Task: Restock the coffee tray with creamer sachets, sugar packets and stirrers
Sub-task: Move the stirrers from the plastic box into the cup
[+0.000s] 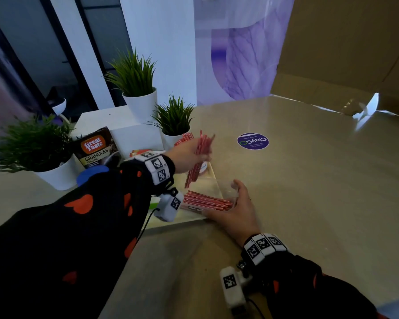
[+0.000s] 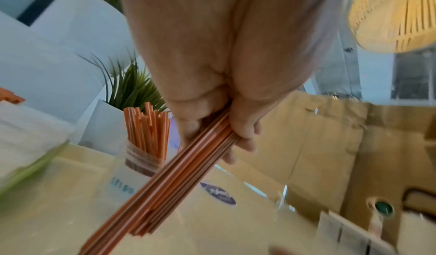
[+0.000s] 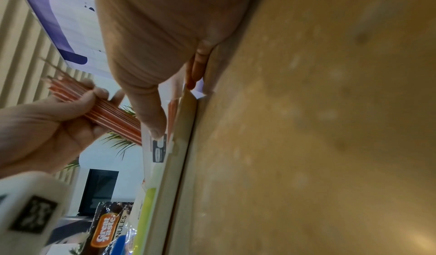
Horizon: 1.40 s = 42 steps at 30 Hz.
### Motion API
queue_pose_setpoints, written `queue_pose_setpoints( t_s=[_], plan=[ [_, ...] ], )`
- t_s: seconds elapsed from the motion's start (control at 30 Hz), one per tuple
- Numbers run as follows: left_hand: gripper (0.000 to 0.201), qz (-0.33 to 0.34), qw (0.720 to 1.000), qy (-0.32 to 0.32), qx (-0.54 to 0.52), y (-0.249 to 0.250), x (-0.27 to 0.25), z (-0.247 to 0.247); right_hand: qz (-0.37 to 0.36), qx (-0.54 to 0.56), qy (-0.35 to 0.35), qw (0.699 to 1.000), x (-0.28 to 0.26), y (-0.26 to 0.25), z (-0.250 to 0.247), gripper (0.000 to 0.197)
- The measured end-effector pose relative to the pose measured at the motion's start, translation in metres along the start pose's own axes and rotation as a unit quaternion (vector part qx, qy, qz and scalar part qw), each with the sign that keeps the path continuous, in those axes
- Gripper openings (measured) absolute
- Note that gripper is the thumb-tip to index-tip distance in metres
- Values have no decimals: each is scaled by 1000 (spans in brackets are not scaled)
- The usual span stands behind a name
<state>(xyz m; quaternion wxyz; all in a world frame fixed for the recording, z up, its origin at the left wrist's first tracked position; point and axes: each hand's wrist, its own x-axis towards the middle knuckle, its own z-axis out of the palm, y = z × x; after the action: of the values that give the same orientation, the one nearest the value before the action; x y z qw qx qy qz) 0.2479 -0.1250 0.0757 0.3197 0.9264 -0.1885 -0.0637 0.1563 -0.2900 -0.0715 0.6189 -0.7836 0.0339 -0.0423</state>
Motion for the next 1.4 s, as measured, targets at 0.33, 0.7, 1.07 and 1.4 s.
queue_pose_setpoints(
  t_s=[0.33, 0.7, 1.07, 1.4],
  plan=[
    [11, -15, 925, 251, -285, -3, 48, -42, 11, 10, -6, 1000, -3, -6, -4, 132],
    [18, -114, 971, 196, -76, -41, 78, 1, 10, 22, -9, 1000, -7, -10, -6, 124],
    [52, -56, 926, 355, -115, -41, 67, -13, 9, 6, 1, 1000, -4, -4, -2, 129],
    [46, -100, 976, 93, 167, -39, 64, -3, 23, 7, -9, 1000, -4, -8, -4, 128]
  ],
)
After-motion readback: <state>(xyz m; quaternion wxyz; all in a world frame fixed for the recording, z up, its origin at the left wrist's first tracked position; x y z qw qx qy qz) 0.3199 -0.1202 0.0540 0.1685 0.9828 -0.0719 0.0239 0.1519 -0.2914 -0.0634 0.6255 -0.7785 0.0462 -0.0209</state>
